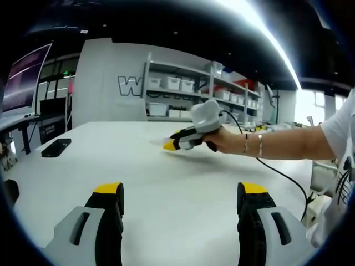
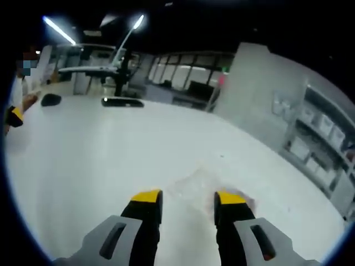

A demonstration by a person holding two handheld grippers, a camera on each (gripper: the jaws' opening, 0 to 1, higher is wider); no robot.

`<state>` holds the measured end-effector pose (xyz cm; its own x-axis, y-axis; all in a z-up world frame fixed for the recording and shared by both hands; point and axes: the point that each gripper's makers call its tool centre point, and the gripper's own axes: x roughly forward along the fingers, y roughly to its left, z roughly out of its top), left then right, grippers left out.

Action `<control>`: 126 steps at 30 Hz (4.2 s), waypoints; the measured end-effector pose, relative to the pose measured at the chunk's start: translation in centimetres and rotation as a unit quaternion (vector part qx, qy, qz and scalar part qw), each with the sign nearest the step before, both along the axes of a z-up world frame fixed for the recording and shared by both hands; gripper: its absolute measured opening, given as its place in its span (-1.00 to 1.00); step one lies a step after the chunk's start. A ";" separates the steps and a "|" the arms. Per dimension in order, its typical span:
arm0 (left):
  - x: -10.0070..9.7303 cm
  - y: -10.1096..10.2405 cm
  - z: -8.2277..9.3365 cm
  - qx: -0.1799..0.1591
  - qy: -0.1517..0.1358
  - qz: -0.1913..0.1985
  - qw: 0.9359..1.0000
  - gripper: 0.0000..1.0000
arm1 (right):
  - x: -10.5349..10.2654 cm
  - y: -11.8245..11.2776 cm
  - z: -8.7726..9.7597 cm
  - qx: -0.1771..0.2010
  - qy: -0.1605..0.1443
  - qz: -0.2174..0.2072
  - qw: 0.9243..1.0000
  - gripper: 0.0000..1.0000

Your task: Open the resealable bag by pulling the two sides of the seal apart until the entire bag opening is separated and visibly accessible.

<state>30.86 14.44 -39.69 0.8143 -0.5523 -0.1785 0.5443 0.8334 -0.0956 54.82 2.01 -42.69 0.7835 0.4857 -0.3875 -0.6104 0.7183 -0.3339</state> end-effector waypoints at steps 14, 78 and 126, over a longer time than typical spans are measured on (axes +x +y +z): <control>0.2 0.8 -0.2 -0.003 0.002 0.007 1.000 0.66 | 1.2 1.0 -0.9 -0.020 -0.003 0.005 1.000 -0.31; -1.5 0.1 1.9 -0.007 -0.020 -0.002 1.000 0.65 | 1.4 -4.7 9.5 0.169 -0.063 -0.084 0.980 -1.00; -4.2 -1.6 3.5 0.003 -0.043 -0.022 0.999 0.63 | -4.0 -5.4 11.5 0.193 -0.078 -0.062 0.976 -1.00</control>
<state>26.70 12.82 -36.15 0.8019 -0.5868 -0.1124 0.5863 0.8091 -0.0410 50.83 -3.44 -31.21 0.8806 0.4694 -0.0652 -0.4739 0.8742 -0.1058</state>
